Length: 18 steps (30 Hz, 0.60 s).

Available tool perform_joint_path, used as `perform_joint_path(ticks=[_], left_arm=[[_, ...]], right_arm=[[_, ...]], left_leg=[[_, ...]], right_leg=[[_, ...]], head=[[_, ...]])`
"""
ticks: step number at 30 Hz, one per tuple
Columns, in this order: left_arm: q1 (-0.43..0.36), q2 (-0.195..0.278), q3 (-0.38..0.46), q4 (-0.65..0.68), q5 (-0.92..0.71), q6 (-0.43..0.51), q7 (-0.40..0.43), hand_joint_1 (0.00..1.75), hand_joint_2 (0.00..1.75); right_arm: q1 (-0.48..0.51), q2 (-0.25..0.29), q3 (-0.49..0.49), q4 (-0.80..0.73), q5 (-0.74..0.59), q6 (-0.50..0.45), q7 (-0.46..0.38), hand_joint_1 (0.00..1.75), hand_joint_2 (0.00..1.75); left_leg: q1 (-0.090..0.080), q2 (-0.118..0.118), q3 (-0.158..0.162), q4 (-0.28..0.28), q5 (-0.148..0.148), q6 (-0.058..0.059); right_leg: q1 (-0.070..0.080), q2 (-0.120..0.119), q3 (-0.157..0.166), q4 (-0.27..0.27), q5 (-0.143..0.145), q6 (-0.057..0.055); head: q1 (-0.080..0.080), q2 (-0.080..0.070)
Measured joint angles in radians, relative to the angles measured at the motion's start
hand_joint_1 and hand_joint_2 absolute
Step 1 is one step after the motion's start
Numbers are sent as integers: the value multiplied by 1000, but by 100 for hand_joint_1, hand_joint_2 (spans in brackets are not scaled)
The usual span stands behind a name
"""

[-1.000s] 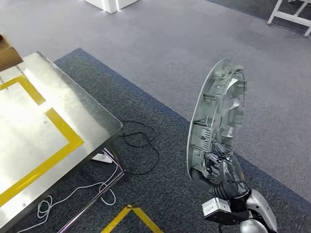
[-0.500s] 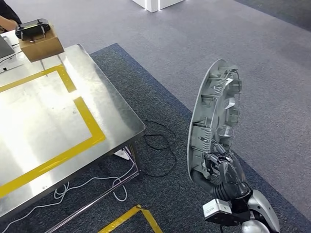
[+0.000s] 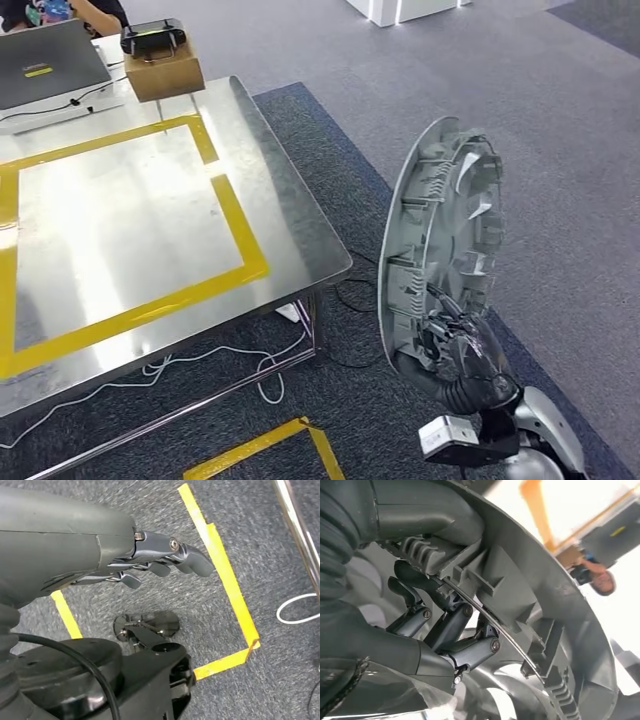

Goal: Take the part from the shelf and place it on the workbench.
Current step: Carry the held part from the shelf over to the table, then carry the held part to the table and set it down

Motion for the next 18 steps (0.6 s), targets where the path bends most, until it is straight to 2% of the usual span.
perform_joint_path(ticks=[1,3,4,5,6,7,8,10,12,13,14,15,16,18], left_arm=[[0,3,2,0,2,-5,1,0,175],[-2,8,5,0,6,-13,2,0,175],[-3,11,6,0,7,-16,2,0,175],[-4,13,6,0,7,-19,2,0,175],[-3,15,7,0,5,-22,2,0,175],[-3,16,7,0,1,-25,1,0,175],[-3,16,8,0,-4,-26,1,0,175],[-6,17,8,0,-12,-26,0,0,175],[-9,19,8,0,-18,-26,-1,0,175],[-10,20,8,0,-20,-26,-1,0,175],[-8,23,8,1,-21,-26,-1,0,175],[-5,24,8,1,-22,-26,0,0,175],[-4,25,8,1,-23,-25,0,0,175],[-4,26,8,1,-30,-24,2,0,175]], right_arm=[[-22,4,10,6,4,5,5,175,175],[-58,10,29,20,8,9,11,175,175],[-71,12,38,27,10,11,13,175,175],[-81,12,47,34,11,12,17,175,175],[-92,12,56,43,12,14,22,175,175],[-107,12,69,52,13,17,28,175,175],[-124,12,81,61,14,20,35,175,175],[-161,12,105,76,17,26,48,175,175],[-188,12,123,85,23,30,55,175,175],[-199,12,131,89,26,32,57,175,175],[-209,12,139,92,28,34,59,175,175],[-218,12,146,97,29,36,61,175,175],[-224,12,152,100,29,38,63,175,175],[-236,12,164,106,31,40,70,175,175]], left_leg=[[3,-10,3,-8,7,6],[7,-33,4,-17,16,15],[6,-46,1,-16,19,18],[6,-61,0,-15,20,18],[5,-77,-2,-14,22,18],[5,-92,-3,-12,23,16],[6,-107,-4,-9,23,14],[6,-133,-14,4,24,8],[8,-158,-33,13,30,-5],[9,-171,-41,15,35,-13],[12,-184,-47,14,40,-20],[11,-179,-51,17,38,-27],[10,-159,-60,33,26,-33],[10,-92,-98,123,-34,-44]], right_leg=[[-1,21,-8,19,-16,3],[-4,79,-50,118,-73,6],[-4,97,-80,185,-102,6],[-4,105,-106,239,-119,8],[-4,109,-119,263,-117,9],[-4,111,-114,248,-95,9],[-4,116,-92,198,-59,9],[-11,165,-36,69,-3,7],[-14,204,-10,9,9,2],[-13,201,-8,5,9,-2],[-13,187,-9,5,12,-9],[-14,173,-9,2,16,-16],[-16,157,-8,-1,20,-22],[-15,124,-9,-4,24,-30]], head=[[2,0],[7,0],[8,0],[9,0],[9,0],[9,0],[9,0],[8,0],[8,0],[8,0],[8,0],[8,0],[4,0],[-2,0]])
